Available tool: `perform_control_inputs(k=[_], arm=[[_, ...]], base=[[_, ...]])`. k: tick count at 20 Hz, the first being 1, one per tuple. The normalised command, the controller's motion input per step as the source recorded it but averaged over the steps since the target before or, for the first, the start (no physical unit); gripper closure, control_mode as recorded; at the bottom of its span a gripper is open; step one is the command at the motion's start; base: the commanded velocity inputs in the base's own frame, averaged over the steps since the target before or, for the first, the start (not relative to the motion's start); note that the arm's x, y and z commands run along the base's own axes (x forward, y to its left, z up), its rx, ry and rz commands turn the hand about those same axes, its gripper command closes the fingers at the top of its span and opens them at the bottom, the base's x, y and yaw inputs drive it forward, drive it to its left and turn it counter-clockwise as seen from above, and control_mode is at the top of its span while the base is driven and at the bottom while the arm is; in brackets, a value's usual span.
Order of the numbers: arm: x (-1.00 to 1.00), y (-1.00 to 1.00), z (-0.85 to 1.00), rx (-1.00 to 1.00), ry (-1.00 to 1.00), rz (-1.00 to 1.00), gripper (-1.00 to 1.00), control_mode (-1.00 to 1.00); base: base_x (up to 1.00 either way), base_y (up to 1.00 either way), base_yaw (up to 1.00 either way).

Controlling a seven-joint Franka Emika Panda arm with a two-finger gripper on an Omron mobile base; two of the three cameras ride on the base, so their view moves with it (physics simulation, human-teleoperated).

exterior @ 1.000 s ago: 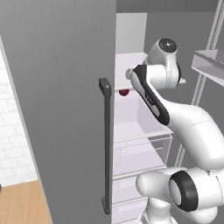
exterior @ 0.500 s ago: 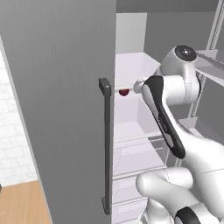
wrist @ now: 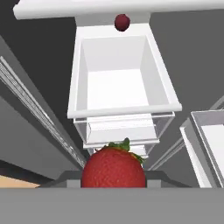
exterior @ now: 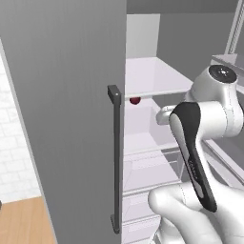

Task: Take the strawberry from the fridge and place it on top of the pancake, located on the dining counter.

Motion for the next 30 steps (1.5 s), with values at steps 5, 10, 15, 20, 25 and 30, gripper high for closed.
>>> perform_control_inputs(k=[5, 10, 15, 20, 25, 30], arm=[[-0.43, 0.00, -0.53, -0.06, 0.01, 0.00, 1.00, -1.00], [-0.07, 0.00, -0.23, -0.06, -0.06, 0.00, 1.00, -1.00], [0.00, 0.00, 0.00, 0.00, 0.00, 0.00, 1.00, -1.00], [-0.04, 0.00, 0.00, 0.00, 0.00, 0.00, 1.00, -1.00], [-0.19, 0.00, -0.03, 0.00, 0.00, 0.00, 1.00, 1.00], [0.00, 0.00, 0.00, 0.00, 0.00, 0.00, 1.00, 1.00]], base=[[0.00, 0.00, 0.00], [0.00, 0.00, 0.00], [0.00, 0.00, 0.00], [0.00, 0.00, 0.00], [-0.54, 0.11, 0.00], [-1.00, 0.33, -0.04]])
